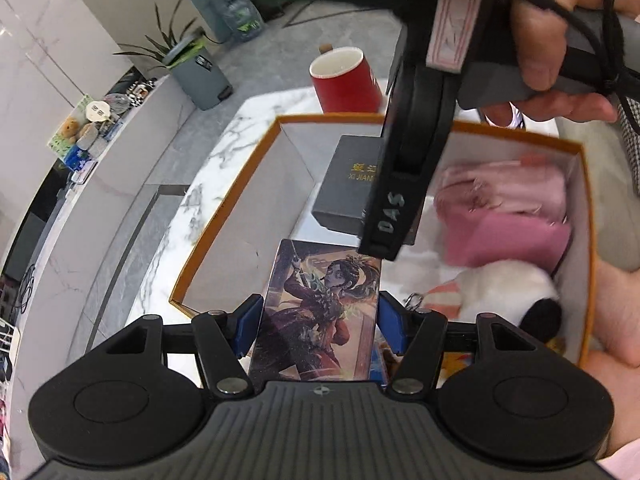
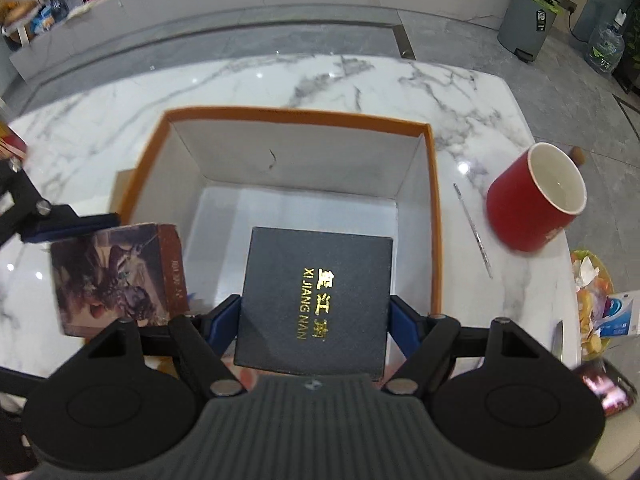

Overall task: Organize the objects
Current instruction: 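Lift the card and black box with both grippers over the orange box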

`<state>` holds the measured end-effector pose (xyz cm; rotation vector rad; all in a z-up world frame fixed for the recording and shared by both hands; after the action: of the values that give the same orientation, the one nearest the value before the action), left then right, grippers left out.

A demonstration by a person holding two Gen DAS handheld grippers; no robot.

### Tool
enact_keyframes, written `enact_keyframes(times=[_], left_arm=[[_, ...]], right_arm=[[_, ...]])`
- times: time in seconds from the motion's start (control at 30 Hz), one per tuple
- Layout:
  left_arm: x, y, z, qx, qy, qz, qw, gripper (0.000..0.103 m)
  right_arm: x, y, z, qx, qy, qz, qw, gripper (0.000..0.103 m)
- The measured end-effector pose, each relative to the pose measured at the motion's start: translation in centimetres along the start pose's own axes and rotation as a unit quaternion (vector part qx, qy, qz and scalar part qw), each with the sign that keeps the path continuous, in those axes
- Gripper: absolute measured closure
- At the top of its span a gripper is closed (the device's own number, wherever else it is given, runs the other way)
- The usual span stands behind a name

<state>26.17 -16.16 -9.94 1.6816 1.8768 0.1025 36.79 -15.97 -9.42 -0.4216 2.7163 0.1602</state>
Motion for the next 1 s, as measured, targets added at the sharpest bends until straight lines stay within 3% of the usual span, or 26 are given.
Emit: enact_keyframes(times=[0.13, 0.57, 0.8, 0.87, 1.0], left_arm=[[0.2, 0.5, 1.3, 0.003, 0.002, 0.021, 0.9998, 0.033], [0.6, -0.8, 5.1, 0.023, 0.007, 0.09, 0.9956, 0.034], [0.9, -0.9, 5.8, 0.032, 0.009, 0.095, 0.9949, 0.034], [1.0, -0.9, 6.1, 0.032, 0.01, 0.095, 0.995, 0.034], [1.1, -0.7, 6.5, 0.035, 0.012, 0.094, 0.9949, 0.034]], right_arm=[[0.0, 0.5, 2.2, 0.036, 0.024, -0.021, 0.999, 0.025], [0.6, 1.9, 5.7, 0.088, 0.073, -0.063, 0.992, 0.024], [0.7, 1.6, 5.4, 0.084, 0.095, -0.077, 0.989, 0.018], [0.6, 1.2, 4.9, 0.074, 0.103, -0.071, 0.989, 0.021], [0.6, 0.8, 4.0, 0.045, 0.115, -0.065, 0.99, 0.036]])
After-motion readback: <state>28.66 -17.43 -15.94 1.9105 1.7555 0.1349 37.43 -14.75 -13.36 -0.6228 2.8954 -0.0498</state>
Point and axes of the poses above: each gripper's, at about its wrist camera, not at the fingertips, and z roughly the way its jaws point, y to its left, x to its underside, the point moved 6 cm from there along z, roughly the way its jaws point, and after that the axes turned 10 degrees about z, right-handed, at the moved point
